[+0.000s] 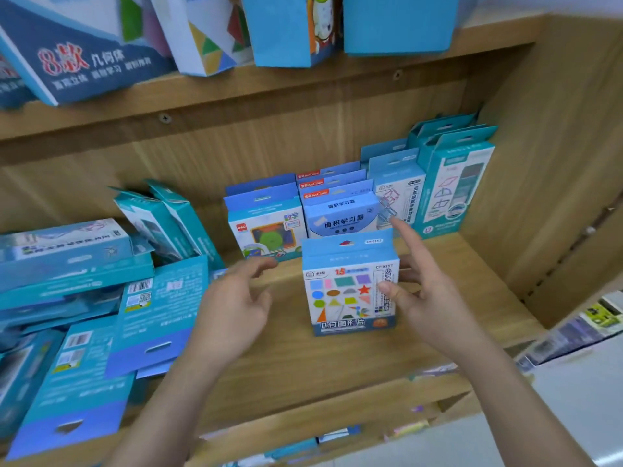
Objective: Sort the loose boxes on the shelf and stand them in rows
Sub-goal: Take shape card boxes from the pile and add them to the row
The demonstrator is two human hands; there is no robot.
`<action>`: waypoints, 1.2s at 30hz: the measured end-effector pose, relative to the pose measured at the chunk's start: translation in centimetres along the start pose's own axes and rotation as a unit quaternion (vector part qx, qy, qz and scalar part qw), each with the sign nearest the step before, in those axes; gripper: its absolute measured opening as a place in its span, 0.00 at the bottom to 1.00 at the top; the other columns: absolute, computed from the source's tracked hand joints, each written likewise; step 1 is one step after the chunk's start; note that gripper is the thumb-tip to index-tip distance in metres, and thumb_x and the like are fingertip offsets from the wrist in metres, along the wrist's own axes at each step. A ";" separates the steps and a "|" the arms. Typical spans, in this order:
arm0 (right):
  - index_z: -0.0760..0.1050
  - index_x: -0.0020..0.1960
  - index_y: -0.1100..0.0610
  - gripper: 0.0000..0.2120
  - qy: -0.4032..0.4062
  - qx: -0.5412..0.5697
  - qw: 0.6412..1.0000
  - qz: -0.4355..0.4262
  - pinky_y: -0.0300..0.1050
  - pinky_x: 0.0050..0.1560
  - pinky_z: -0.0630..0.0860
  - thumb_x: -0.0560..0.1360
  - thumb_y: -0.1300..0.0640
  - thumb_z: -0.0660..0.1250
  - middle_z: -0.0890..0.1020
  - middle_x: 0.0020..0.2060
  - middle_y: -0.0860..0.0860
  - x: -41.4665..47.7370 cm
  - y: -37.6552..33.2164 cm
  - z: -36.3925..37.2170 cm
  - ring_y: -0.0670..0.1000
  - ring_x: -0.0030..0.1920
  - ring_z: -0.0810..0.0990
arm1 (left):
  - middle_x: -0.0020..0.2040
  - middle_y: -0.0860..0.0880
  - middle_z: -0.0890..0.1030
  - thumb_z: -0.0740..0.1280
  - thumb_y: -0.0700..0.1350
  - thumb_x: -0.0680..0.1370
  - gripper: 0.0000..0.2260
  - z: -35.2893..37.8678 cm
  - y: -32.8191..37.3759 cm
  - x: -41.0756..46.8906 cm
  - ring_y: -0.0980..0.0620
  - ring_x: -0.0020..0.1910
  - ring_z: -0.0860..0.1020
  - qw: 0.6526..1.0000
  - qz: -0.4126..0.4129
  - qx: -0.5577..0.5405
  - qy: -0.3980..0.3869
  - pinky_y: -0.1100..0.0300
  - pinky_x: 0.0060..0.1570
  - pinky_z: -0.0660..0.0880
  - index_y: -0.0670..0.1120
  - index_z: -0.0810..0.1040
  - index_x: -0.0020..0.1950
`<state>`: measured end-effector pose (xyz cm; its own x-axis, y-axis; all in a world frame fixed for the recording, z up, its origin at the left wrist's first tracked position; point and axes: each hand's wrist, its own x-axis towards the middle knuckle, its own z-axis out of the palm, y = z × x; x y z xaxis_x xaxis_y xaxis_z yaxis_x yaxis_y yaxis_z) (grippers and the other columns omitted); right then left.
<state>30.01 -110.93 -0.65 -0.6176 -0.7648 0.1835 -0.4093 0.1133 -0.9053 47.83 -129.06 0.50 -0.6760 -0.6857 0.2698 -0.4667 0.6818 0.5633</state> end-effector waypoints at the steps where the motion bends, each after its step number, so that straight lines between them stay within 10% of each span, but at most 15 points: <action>1: 0.51 0.66 0.24 0.40 -0.004 -0.005 1.000 -0.003 0.32 0.43 0.77 0.75 0.61 0.68 0.80 0.47 0.37 0.1 0.0 0.0 0.36 0.49 0.78 | 0.56 0.54 0.80 0.70 0.41 0.73 0.15 -0.7 -0.8 0.5 0.51 0.52 0.78 0.998 0.008 0.065 0.013 0.60 0.53 0.71 0.52 0.78 0.59; 10: 0.57 0.66 0.27 0.35 -0.028 -0.013 1.000 -0.002 0.37 0.39 0.79 0.75 0.60 0.67 0.79 0.47 0.40 1.2 0.2 -0.3 0.37 0.48 0.79 | 0.76 0.53 0.56 0.65 0.59 0.72 0.30 -1.3 -4.0 2.8 0.52 0.76 0.50 0.913 -0.032 0.363 -0.183 0.38 0.70 0.51 0.60 0.60 0.72; 25: 0.61 0.54 0.29 0.37 0.006 0.022 0.999 -0.047 0.39 0.45 0.76 0.70 0.68 0.71 0.81 0.48 0.46 2.5 -2.0 2.6 0.43 0.45 0.81 | 0.56 0.48 0.70 0.64 0.49 0.71 0.18 -2.7 -2.7 -1.2 0.49 0.65 0.62 0.865 0.115 0.398 -0.284 0.37 0.71 0.43 0.54 0.74 0.61; 30: 0.60 0.52 0.27 0.37 0.017 0.013 0.999 -0.040 0.47 0.46 0.78 0.70 0.68 0.71 0.81 0.48 0.42 3.2 -3.3 5.9 0.41 0.44 0.81 | 0.60 0.52 0.75 0.68 0.49 0.69 0.23 -5.3 -4.8 0.5 0.52 0.62 0.70 0.961 0.181 0.178 -0.108 0.45 0.65 0.66 0.58 0.72 0.63; 36: 0.59 0.54 0.28 0.38 0.019 -0.032 0.999 -0.029 0.59 0.46 0.79 0.69 0.68 0.72 0.80 0.46 0.41 3.1 -3.8 8.7 0.47 0.46 0.81 | 0.74 0.45 0.59 0.71 0.41 0.65 0.42 -12.9 -6.0 6.0 0.42 0.72 0.58 0.916 0.119 0.382 -0.007 0.41 0.68 0.60 0.54 0.55 0.75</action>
<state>35.52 -119.25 0.08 -0.6155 -0.7472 0.2508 -0.4865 0.1098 -0.8667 53.88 -140.56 8.83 -0.8155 -0.4943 0.3011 -0.5642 0.7950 -0.2228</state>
